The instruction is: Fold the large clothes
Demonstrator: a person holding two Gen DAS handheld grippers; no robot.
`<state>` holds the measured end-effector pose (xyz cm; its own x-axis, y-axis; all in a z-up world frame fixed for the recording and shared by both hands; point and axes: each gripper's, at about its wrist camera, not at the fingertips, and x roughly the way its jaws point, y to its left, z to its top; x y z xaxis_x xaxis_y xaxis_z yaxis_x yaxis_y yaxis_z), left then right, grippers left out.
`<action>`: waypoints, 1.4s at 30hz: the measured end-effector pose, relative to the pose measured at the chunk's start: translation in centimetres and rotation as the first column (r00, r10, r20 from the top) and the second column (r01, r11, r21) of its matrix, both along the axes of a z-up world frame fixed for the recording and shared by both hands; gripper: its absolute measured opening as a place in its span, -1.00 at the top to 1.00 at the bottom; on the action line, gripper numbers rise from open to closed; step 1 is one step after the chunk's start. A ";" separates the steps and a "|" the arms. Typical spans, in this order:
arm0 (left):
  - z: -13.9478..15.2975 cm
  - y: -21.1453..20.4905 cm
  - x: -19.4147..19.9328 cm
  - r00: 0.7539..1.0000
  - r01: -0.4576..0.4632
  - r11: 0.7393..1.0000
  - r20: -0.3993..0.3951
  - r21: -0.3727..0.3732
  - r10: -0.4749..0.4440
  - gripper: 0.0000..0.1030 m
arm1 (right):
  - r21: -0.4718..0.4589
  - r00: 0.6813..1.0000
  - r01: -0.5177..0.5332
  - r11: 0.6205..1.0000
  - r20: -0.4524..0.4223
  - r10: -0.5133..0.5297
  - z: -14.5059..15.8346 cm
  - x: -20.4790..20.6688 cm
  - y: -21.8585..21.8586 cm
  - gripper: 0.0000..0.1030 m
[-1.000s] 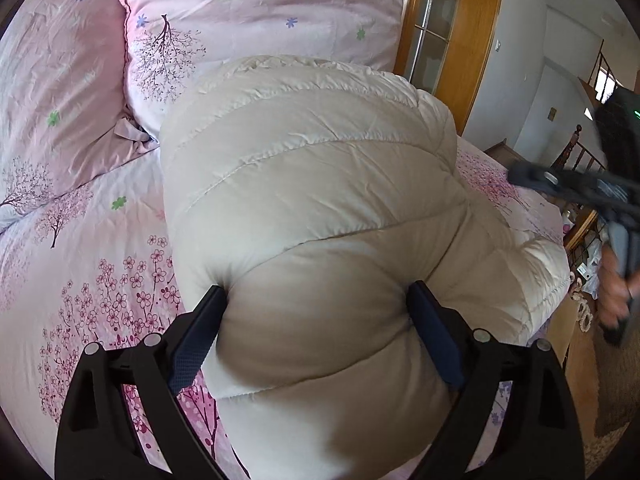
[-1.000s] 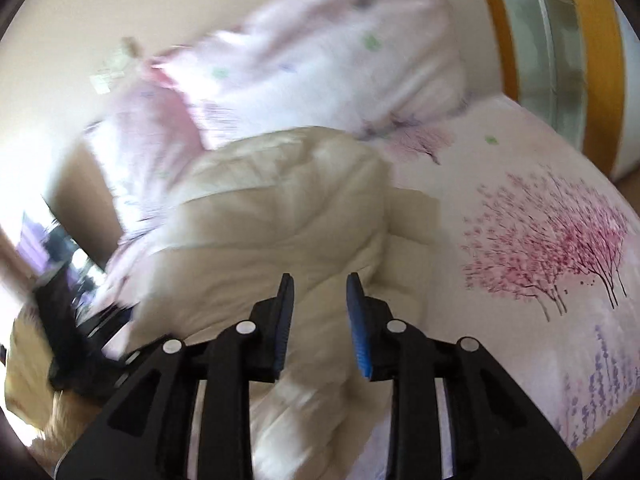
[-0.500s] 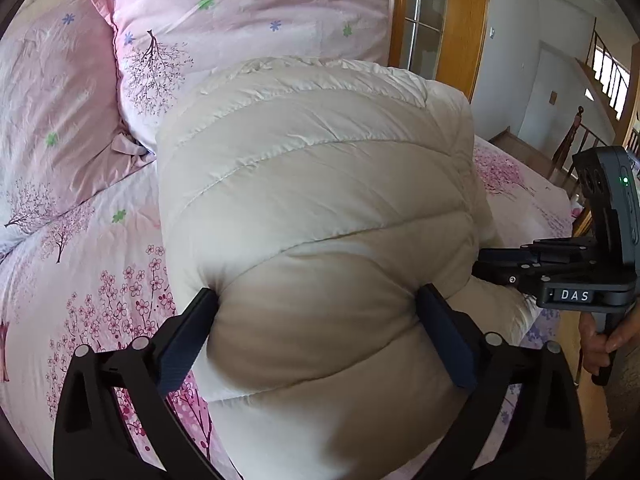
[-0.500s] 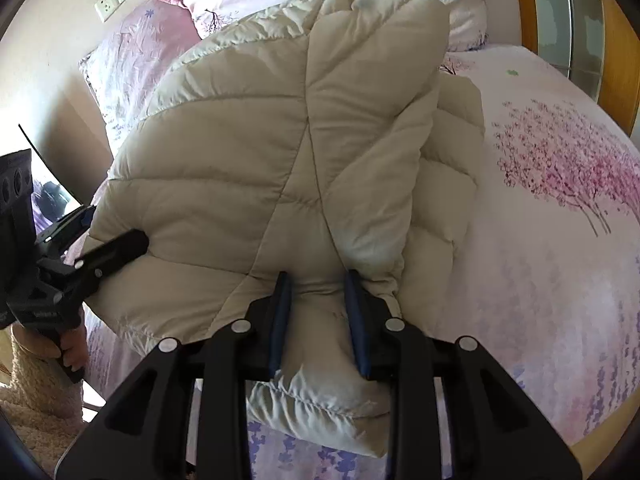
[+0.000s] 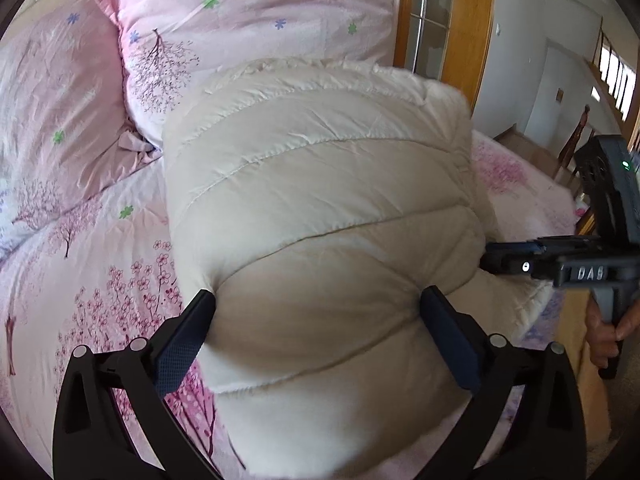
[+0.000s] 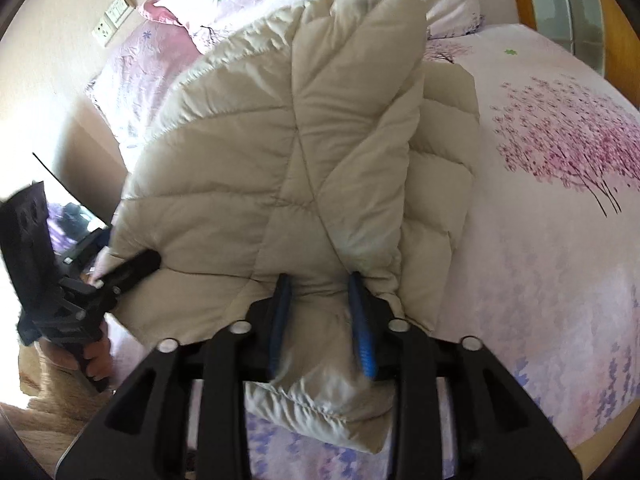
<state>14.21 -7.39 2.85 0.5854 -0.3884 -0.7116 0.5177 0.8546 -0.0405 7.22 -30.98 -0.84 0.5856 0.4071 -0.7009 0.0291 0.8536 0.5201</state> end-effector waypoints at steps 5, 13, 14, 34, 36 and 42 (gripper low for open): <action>4.1 4.7 1.3 0.999 -0.043 0.981 0.002 -0.187 0.044 -0.97 | 0.101 0.988 0.125 0.987 0.079 -0.133 3.4 1.9 -5.7 -0.51; 3.8 5.4 7.8 0.990 -0.112 0.987 -0.097 -0.116 0.101 -0.97 | 0.236 0.985 0.173 0.956 -0.018 -0.174 1.9 8.4 -9.1 -0.52; 3.7 5.2 8.3 0.990 -0.111 0.986 -0.104 -0.122 0.098 -0.97 | 0.266 0.986 0.167 0.949 -0.020 -0.168 1.5 8.9 -9.1 -0.52; 1.9 0.7 11.2 0.996 -0.038 0.999 -0.087 0.001 0.038 -0.97 | -0.059 0.966 0.179 0.982 -0.179 -0.187 -1.5 12.8 -8.7 0.71; 1.0 0.6 11.7 0.993 -0.043 0.999 -0.114 -0.001 0.042 -0.97 | -0.088 0.961 0.168 0.982 -0.209 -0.183 -2.4 13.4 -8.4 0.69; 0.2 1.7 11.5 0.989 -0.061 0.998 -0.136 -0.034 0.056 -0.97 | -0.155 0.963 0.185 0.970 -0.167 -0.210 -0.9 12.2 -8.0 0.19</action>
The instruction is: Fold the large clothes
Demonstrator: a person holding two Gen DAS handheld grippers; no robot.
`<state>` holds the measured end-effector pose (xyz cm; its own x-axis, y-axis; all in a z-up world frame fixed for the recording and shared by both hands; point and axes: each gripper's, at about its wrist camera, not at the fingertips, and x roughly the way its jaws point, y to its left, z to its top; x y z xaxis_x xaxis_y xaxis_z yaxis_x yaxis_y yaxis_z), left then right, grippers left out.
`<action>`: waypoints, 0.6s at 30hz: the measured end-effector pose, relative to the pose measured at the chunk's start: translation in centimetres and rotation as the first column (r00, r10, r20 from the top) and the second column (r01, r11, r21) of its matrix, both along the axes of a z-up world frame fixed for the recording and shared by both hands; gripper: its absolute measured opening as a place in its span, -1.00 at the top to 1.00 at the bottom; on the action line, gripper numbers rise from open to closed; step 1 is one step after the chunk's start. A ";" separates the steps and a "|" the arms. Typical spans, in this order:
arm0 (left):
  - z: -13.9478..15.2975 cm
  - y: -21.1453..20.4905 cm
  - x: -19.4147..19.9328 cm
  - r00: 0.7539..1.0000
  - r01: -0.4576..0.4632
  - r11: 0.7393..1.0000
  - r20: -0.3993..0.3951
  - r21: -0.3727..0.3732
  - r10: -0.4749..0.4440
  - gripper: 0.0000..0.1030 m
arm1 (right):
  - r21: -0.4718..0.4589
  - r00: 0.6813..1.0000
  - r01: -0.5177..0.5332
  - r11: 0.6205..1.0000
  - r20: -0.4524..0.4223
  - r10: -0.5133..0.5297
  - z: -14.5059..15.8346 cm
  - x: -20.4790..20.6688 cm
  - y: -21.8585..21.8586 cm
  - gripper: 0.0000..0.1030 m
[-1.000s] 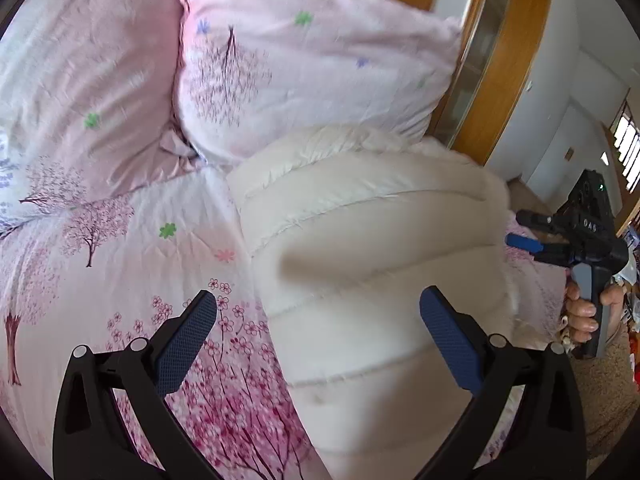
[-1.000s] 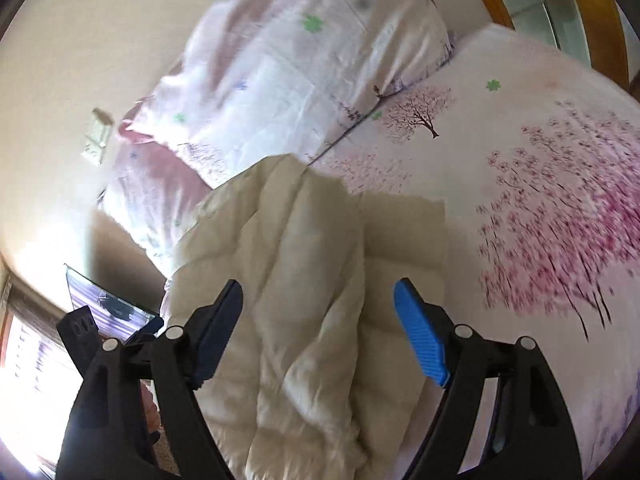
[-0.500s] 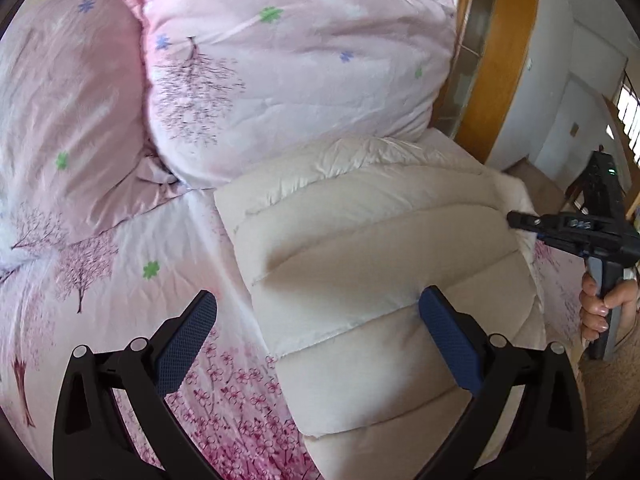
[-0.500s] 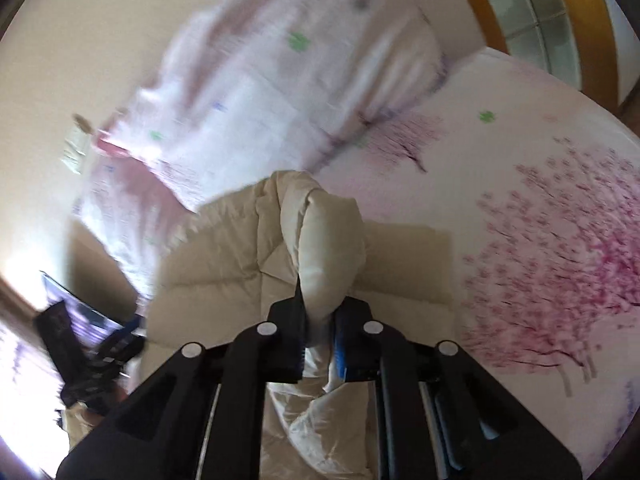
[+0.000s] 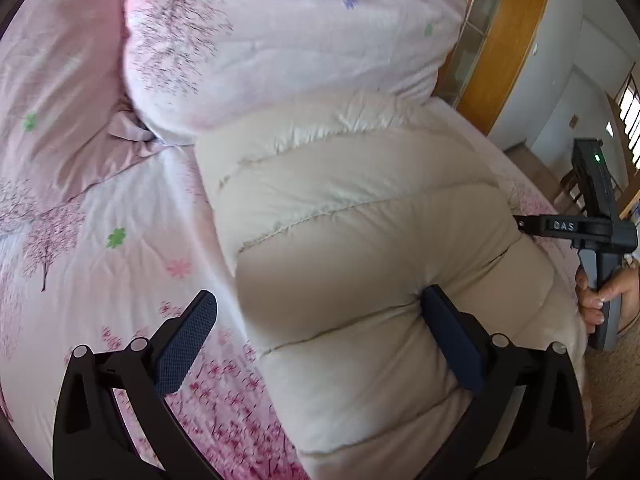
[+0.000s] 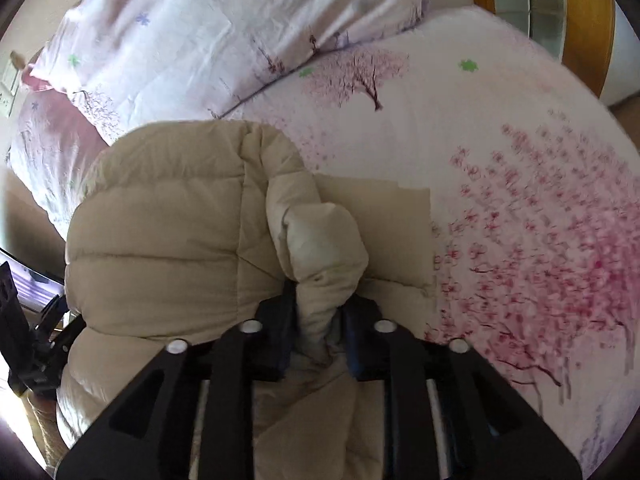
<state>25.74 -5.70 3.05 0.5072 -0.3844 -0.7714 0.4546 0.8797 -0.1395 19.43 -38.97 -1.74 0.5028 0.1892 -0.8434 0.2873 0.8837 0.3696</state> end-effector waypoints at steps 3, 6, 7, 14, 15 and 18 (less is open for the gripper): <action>2.1 1.2 -2.1 0.997 0.014 1.000 0.081 -0.028 -0.011 -0.97 | 0.007 0.992 0.014 1.000 0.124 -0.015 2.3 -3.5 -0.2 0.08; 3.9 1.2 -4.9 0.986 0.059 0.997 0.162 -0.049 -0.050 -0.97 | 0.038 0.972 -0.039 0.999 0.232 0.029 3.8 -7.2 1.5 0.09; 4.2 0.9 -5.6 0.982 0.070 0.997 0.178 -0.041 -0.062 -0.97 | 0.038 0.966 -0.065 0.997 0.254 0.053 3.9 -8.4 2.4 0.10; 2.1 -2.4 -9.8 0.964 0.117 0.985 0.225 0.124 -0.143 -0.97 | -0.052 0.959 -0.099 0.994 0.261 0.109 2.4 -12.9 7.4 0.10; 1.4 -2.6 -10.0 0.963 0.118 0.982 0.224 0.147 -0.149 -0.97 | -0.084 0.965 -0.095 0.992 0.236 0.112 1.6 -13.0 8.1 0.10; 0.0 -2.7 -9.7 0.969 0.115 0.981 0.198 0.156 -0.145 -0.97 | -0.092 0.980 -0.085 0.992 0.173 0.100 -0.4 -11.9 8.6 0.11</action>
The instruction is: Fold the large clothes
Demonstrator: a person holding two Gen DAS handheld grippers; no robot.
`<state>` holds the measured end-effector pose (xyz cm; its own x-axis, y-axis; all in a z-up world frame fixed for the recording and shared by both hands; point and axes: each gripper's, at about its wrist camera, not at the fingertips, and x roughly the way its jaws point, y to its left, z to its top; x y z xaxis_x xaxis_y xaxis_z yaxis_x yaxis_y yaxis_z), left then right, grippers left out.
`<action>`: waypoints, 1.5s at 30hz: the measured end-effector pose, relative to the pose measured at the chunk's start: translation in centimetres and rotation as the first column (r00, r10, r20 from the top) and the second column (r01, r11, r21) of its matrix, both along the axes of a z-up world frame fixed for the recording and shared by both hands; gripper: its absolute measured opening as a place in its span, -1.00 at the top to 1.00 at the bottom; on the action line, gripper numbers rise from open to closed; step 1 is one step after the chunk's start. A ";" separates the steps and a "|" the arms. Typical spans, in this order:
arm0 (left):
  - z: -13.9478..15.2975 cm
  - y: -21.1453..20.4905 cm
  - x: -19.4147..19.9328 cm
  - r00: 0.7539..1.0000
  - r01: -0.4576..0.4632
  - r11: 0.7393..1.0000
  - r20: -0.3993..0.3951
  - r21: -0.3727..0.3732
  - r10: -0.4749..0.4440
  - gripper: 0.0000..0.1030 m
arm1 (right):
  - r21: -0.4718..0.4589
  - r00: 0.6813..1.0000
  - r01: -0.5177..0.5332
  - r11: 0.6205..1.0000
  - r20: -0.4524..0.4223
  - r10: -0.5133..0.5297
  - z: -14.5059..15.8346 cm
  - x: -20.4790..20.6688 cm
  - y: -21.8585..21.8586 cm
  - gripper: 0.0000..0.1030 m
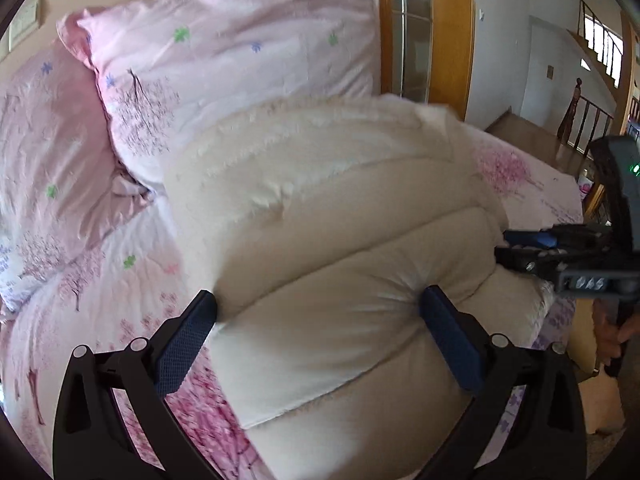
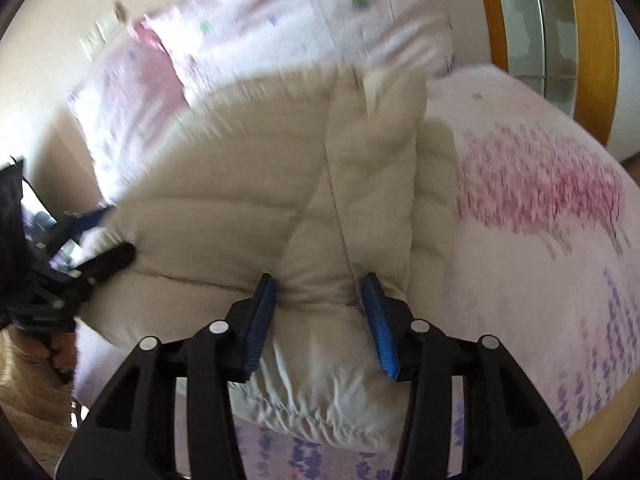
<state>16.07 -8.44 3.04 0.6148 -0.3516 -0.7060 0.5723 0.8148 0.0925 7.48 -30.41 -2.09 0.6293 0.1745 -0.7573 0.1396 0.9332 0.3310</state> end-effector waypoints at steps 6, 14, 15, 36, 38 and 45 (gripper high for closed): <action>-1.5 -0.5 -0.3 0.999 -0.035 0.999 0.006 0.031 0.034 -0.97 | -0.075 0.999 0.020 0.997 -0.025 -0.022 -0.6 0.9 1.0 0.11; -1.2 0.8 -1.5 0.997 -0.061 0.998 -0.037 -0.012 0.061 -0.97 | -0.011 0.997 0.041 0.999 0.072 -0.040 1.2 -2.3 0.3 0.10; -1.1 1.0 -1.7 0.997 -0.064 0.998 -0.040 -0.016 0.064 -0.97 | -0.009 0.996 0.040 0.999 0.085 -0.039 1.5 -2.9 0.3 0.10; -2.0 4.4 -1.5 0.963 -0.110 0.967 -0.263 -0.228 0.048 -0.97 | -0.110 0.998 0.006 0.994 -0.056 -0.012 2.0 -2.0 1.5 -0.87; -1.7 5.2 -1.0 0.947 -0.141 0.959 -0.317 -0.245 0.058 -0.97 | -0.179 0.997 0.024 0.984 -0.073 -0.038 3.3 -1.9 1.4 -0.96; -0.6 9.1 0.7 0.920 -0.228 0.903 -0.384 -0.365 0.077 -0.97 | -0.343 0.930 0.048 0.938 -0.328 -0.167 5.1 1.8 -1.1 -0.96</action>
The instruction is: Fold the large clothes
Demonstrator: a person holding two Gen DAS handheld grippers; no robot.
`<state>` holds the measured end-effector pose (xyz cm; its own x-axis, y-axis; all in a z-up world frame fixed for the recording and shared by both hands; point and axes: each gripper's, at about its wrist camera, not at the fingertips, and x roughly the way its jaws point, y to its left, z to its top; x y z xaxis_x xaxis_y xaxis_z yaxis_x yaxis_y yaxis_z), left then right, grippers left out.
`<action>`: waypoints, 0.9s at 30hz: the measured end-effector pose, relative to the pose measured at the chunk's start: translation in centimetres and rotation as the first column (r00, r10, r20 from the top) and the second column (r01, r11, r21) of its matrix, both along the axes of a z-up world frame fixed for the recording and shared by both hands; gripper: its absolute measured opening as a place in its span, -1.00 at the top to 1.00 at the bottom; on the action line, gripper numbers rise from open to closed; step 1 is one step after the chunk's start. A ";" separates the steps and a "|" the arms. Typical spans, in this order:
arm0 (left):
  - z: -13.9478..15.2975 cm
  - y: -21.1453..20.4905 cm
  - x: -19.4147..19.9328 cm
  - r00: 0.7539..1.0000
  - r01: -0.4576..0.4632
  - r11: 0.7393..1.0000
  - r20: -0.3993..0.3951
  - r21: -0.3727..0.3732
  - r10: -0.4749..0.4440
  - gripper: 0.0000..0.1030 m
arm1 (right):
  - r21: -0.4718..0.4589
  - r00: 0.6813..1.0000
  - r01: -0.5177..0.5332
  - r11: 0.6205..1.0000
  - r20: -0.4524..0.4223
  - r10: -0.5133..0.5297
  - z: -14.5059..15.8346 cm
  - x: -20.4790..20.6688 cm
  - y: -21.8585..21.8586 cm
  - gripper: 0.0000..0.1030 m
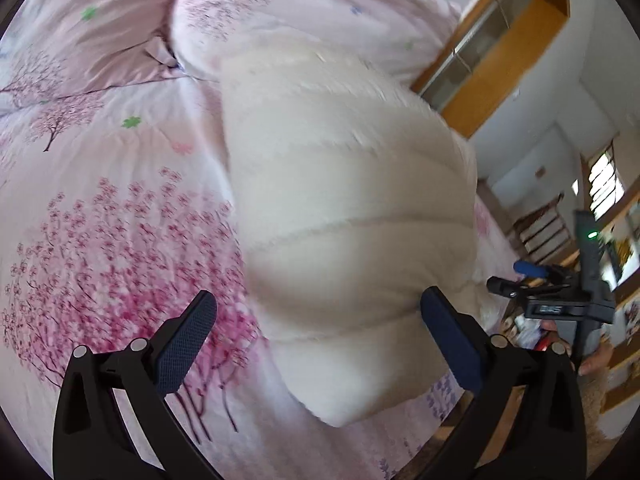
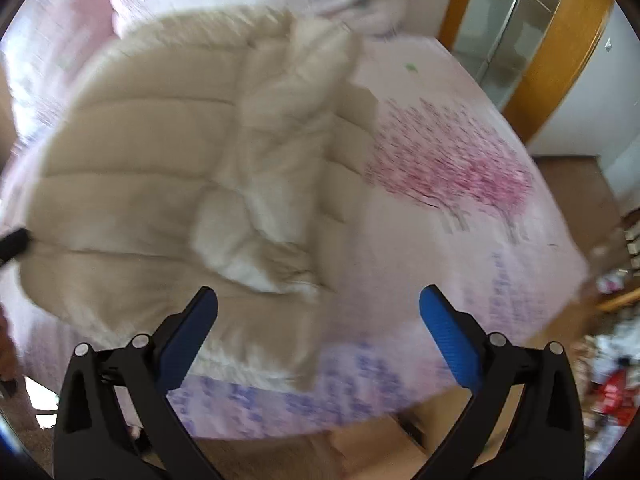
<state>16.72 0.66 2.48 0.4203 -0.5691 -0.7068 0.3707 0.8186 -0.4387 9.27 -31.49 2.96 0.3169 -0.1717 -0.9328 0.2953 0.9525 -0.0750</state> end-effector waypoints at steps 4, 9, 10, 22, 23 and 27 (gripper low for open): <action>0.6 2.7 1.2 1.000 -0.012 0.983 0.026 -0.183 0.017 -0.97 | 0.375 0.971 0.002 0.927 0.219 -0.091 0.5 -0.3 -4.8 -0.96; 0.4 3.2 3.2 1.000 -0.002 0.983 0.014 -0.182 0.005 -0.97 | 0.469 0.953 -0.011 0.883 0.272 -0.133 -0.2 0.3 -7.6 -0.96; 0.3 3.1 3.5 1.000 0.000 0.984 0.004 -0.180 0.001 -0.97 | 0.533 0.953 -0.013 0.846 0.262 -0.150 -0.8 0.6 -8.2 -0.96; -2.8 2.6 8.4 0.972 0.005 0.901 -0.209 -0.433 -0.106 -0.97 | 0.732 0.967 -0.048 0.680 0.205 -0.152 -5.4 4.5 -10.1 -0.96; -2.7 2.4 8.4 0.971 0.014 0.902 -0.210 -0.432 -0.116 -0.97 | 0.743 0.970 -0.045 0.667 0.193 -0.150 -5.9 4.8 -10.2 -0.96; -2.9 0.8 8.9 0.966 0.053 0.913 -0.212 -0.403 -0.150 -0.97 | 0.761 0.981 -0.060 0.646 0.165 -0.103 -7.2 5.4 -10.1 -0.96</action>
<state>25.61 1.44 -0.38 0.1962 -0.8502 -0.4886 0.2902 0.5263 -0.7993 14.65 -41.64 -4.29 0.4941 0.5617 -0.6636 0.2462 0.6417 0.7264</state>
